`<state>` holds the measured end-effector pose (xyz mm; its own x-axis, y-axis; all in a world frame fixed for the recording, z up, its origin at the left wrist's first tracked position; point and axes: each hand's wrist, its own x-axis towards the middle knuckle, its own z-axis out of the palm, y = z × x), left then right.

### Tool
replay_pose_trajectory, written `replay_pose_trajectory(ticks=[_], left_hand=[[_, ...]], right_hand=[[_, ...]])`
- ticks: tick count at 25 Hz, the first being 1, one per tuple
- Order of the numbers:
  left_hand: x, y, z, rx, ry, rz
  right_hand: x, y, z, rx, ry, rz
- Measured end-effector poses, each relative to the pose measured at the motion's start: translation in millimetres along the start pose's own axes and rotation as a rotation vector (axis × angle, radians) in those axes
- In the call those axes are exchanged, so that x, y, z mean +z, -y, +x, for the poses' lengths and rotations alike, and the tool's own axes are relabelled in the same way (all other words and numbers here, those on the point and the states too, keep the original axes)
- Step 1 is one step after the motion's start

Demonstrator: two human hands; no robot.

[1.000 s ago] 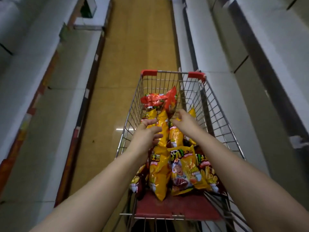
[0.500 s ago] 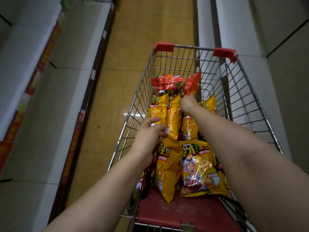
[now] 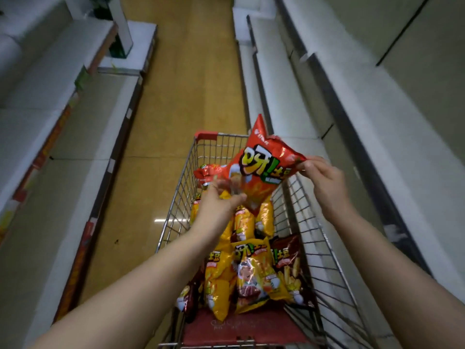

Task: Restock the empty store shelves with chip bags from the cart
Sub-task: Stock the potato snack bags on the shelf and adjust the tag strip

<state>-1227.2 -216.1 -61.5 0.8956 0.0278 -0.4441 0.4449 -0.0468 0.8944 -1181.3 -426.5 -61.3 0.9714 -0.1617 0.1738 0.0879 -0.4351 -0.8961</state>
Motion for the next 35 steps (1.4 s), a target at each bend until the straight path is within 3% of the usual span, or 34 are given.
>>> replay_pose_trajectory(ticks=[3, 6, 9, 12, 16, 21, 24, 30, 35], left_hand=[[-2, -41, -26, 0.254, -0.042, 0.16], [0, -80, -73, 0.376, 0.265, 0.15], [15, -113, -128, 0.376, 0.618, 0.037], [34, -143, -176, 0.377, 0.736, -0.067], [60, -180, -232, 0.327, 0.892, -0.202], [118, -202, -305, 0.328, 1.089, -0.199], [160, -202, -358, 0.259, 1.239, -0.108], [226, -192, -468, 0.291, 1.574, 0.075], [269, -179, -520, 0.469, 1.455, 0.118]], right_hand=[[-52, 66, -29, -0.052, -0.038, 0.09], [-95, 129, -69, -0.081, -0.137, 0.045], [-133, 188, -109, -0.134, -0.237, -0.022], [-173, 239, -148, -0.206, -0.333, -0.07], [-209, 283, -214, -0.157, -0.37, -0.164], [-243, 311, -302, -0.065, -0.36, -0.048], [-281, 322, -355, -0.054, -0.482, -0.198], [-354, 331, -467, 0.015, -0.797, -0.245], [-401, 317, -502, 0.09, -0.984, -0.358]])
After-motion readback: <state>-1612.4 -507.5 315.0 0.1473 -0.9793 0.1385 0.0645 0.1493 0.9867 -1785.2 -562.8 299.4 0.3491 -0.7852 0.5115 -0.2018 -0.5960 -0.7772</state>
